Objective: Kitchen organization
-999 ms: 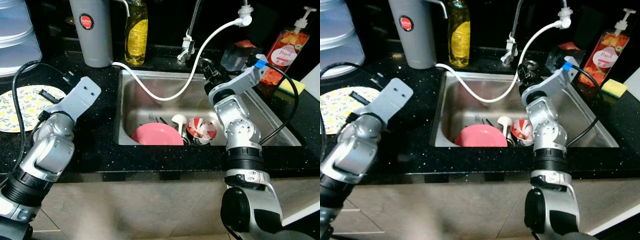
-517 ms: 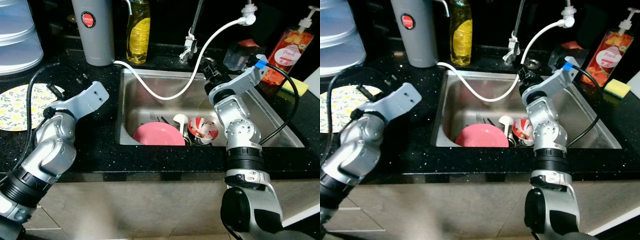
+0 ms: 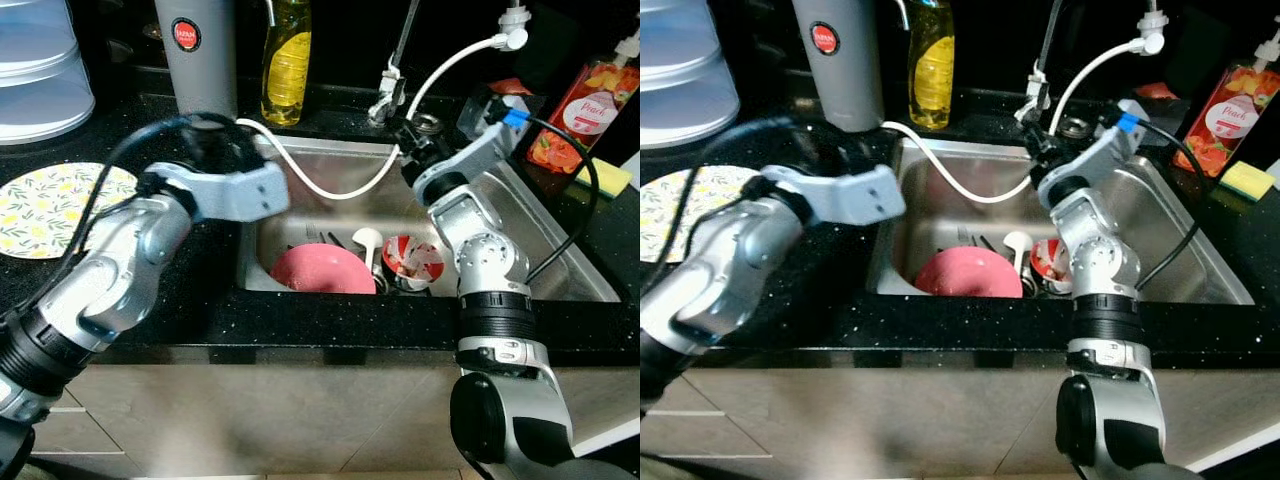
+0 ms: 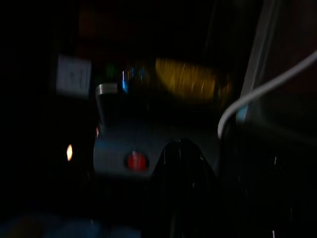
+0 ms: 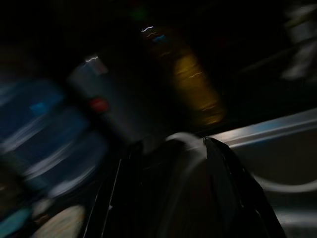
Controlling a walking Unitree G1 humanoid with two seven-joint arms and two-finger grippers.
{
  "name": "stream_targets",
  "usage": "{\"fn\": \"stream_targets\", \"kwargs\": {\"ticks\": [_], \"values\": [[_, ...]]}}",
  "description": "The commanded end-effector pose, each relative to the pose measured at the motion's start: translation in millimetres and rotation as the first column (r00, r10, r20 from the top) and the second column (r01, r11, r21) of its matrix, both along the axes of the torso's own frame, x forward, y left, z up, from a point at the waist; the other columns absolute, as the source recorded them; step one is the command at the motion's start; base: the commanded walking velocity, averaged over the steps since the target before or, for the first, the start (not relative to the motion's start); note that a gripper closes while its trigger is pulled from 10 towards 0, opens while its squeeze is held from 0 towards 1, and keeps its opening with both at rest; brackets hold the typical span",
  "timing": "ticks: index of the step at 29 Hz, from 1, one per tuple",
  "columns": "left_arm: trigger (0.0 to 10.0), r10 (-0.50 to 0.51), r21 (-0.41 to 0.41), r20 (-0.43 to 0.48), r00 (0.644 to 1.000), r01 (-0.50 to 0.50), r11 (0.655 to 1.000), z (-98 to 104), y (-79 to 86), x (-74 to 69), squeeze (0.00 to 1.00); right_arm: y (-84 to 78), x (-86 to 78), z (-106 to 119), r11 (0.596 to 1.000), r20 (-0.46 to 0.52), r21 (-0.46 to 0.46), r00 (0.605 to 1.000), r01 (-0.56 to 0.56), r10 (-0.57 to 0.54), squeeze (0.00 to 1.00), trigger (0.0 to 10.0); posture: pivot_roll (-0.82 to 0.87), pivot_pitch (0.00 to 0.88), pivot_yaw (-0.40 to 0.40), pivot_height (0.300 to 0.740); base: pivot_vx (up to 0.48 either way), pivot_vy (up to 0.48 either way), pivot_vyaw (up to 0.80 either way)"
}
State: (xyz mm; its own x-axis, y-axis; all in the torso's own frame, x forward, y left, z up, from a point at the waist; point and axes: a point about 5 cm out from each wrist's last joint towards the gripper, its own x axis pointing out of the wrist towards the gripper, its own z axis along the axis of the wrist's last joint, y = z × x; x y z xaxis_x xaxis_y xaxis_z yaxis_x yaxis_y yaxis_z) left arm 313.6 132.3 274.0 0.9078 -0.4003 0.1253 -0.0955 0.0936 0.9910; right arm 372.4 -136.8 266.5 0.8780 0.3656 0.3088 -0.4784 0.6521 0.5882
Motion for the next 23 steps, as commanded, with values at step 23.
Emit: {"fn": "stream_targets", "kwargs": {"ticks": [23], "values": [[10.0,0.37,-0.914,-0.4,0.838,-0.34,-0.22,20,153.7,6.2,0.0,7.3,-5.7,-10,0.997,-0.027,-0.059,0.998,-0.059,0.058,0.0,10.0,0.32,0.0,-0.103,0.74,0.0,0.0,0.0]]}}
